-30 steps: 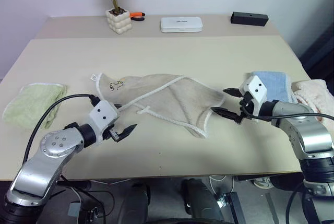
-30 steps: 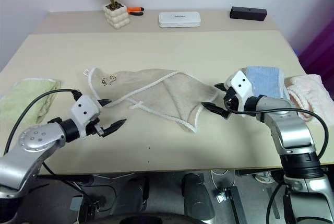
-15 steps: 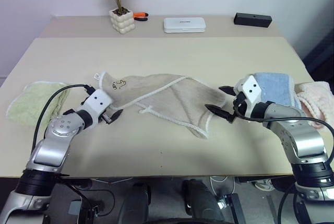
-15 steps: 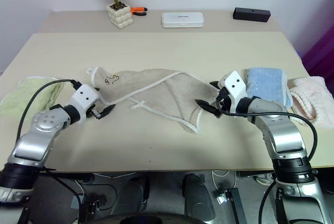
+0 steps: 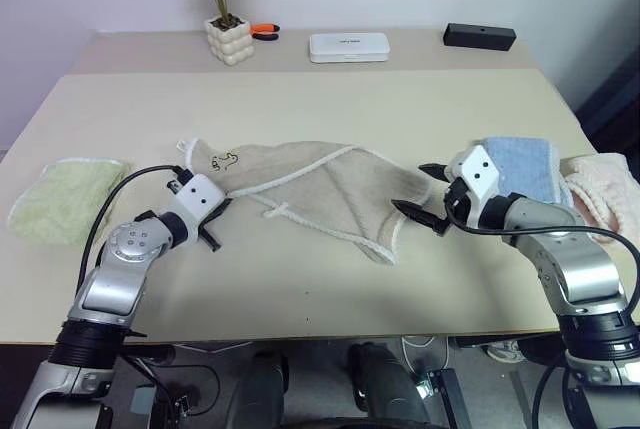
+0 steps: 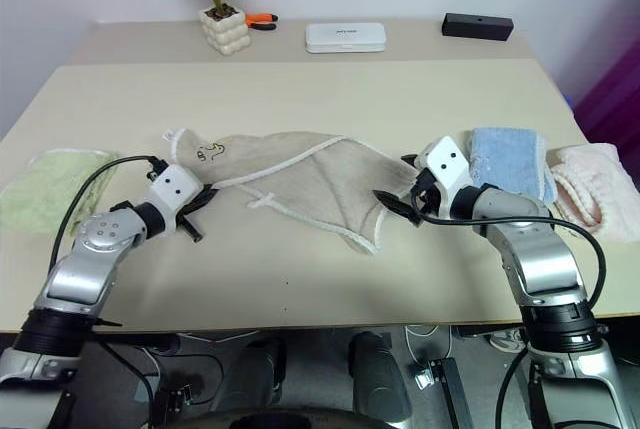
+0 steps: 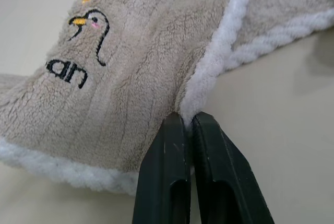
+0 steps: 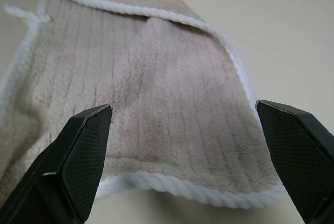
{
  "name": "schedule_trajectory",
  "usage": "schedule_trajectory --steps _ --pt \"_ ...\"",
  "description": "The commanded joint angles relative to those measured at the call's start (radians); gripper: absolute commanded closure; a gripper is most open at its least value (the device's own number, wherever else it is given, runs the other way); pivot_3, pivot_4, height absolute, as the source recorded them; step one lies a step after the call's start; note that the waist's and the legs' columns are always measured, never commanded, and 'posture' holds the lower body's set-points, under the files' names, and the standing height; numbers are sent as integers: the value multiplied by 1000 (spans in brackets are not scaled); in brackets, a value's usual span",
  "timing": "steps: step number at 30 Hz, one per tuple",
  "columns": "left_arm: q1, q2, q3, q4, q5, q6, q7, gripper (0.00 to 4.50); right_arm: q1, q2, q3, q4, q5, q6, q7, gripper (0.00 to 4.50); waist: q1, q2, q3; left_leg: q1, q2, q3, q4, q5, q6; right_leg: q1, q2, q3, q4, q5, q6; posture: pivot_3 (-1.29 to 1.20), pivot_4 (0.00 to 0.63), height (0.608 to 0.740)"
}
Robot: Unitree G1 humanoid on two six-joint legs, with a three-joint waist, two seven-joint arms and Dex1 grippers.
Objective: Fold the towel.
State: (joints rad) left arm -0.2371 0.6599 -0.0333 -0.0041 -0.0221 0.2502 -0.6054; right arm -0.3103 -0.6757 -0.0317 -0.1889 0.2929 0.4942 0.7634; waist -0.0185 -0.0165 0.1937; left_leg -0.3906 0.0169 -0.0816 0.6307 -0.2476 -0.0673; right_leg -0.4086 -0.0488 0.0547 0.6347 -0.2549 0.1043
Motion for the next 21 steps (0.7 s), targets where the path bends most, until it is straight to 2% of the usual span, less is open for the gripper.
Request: schedule_trajectory --steps 1,5,8,11,17,19,21 --pt "40 22 68 -97 -25 16 -2 4448 -43 -42 9 21 -43 -7 6 0 -3 0 0 0 0 0 0 0 0 0 0 0 0 0 0 0 150 737" --pt "118 41 137 -191 -59 29 -12 4448 -120 -9 -5 126 -27 64 -31 0 -2 0 0 0 0 0 0 0 0 0 0 0 0 0 0 0 150 737" --pt "156 51 158 -211 -63 33 -15 4448 -179 6 15 232 -65 91 -66 0 -2 0 0 0 0 0 0 0 0 0 0 0 1 0 0 0 150 737" --pt "181 61 170 -221 -59 37 -14 4448 -235 42 4 320 -39 162 -78 0 -1 0 0 0 0 0 0 0 0 0 0 0 1 0 0 0 150 737" --pt "213 54 189 -268 -68 64 -4 4448 -336 91 35 538 -97 162 -111 0 -2 0 0 0 0 0 0 0 0 -1 0 0 1 0 0 0 150 737" --pt "225 52 190 -291 -66 75 -2 4500 -351 94 43 574 -110 156 -112 537 -2 0 0 0 0 0 0 0 0 -1 0 0 1 0 0 0 150 737" --pt "233 51 196 -305 -67 86 0 4500 -357 93 41 580 -111 154 -106 1273 -2 0 0 0 0 0 0 0 0 -1 0 0 1 0 0 0 150 737"
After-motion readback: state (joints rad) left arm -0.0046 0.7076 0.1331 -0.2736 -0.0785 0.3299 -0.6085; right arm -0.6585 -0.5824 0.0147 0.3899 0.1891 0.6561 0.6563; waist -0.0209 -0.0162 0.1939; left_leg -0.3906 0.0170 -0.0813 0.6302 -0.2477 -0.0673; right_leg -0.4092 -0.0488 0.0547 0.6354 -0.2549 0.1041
